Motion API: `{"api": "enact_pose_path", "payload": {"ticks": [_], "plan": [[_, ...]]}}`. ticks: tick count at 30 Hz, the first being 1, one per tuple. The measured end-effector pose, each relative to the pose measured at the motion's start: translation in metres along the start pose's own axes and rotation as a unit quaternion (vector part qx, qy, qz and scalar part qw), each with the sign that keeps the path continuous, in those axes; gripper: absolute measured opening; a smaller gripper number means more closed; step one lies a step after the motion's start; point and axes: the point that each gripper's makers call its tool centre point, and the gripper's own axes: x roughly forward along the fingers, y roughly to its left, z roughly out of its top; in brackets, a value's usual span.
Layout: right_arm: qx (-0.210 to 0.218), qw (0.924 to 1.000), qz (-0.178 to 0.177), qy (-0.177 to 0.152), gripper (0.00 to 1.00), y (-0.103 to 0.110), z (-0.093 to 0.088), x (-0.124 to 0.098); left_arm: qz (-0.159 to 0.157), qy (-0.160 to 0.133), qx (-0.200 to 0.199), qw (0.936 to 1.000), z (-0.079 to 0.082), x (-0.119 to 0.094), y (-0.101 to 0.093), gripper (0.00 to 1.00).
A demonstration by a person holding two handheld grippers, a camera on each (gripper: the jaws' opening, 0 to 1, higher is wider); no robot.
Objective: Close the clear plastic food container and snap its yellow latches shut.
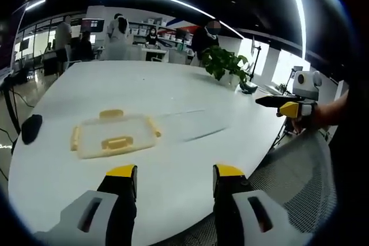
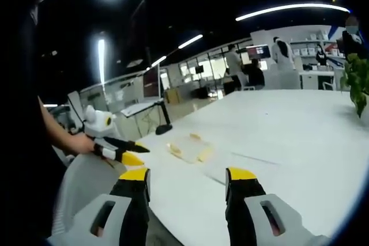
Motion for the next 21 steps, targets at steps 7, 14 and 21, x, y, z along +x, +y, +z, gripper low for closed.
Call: {"api": "enact_pose_path", "payload": {"ticks": [7, 14, 21], "plan": [[0.002, 1.0, -0.001, 0.002, 0.51, -0.002, 0.001, 0.0, -0.001, -0.005, 0.01, 0.9999, 0.006, -0.001, -0.002, 0.46], [0.003, 1.0, 0.001, -0.007, 0.51, -0.004, 0.01, 0.001, -0.002, -0.013, 0.003, 0.9999, 0.014, -0.002, 0.0, 0.49], [-0.003, 0.9999, 0.002, -0.013, 0.51, -0.007, 0.019, 0.004, -0.019, -0.009, 0.011, 0.9997, 0.021, 0.0, -0.007, 0.55]]}}
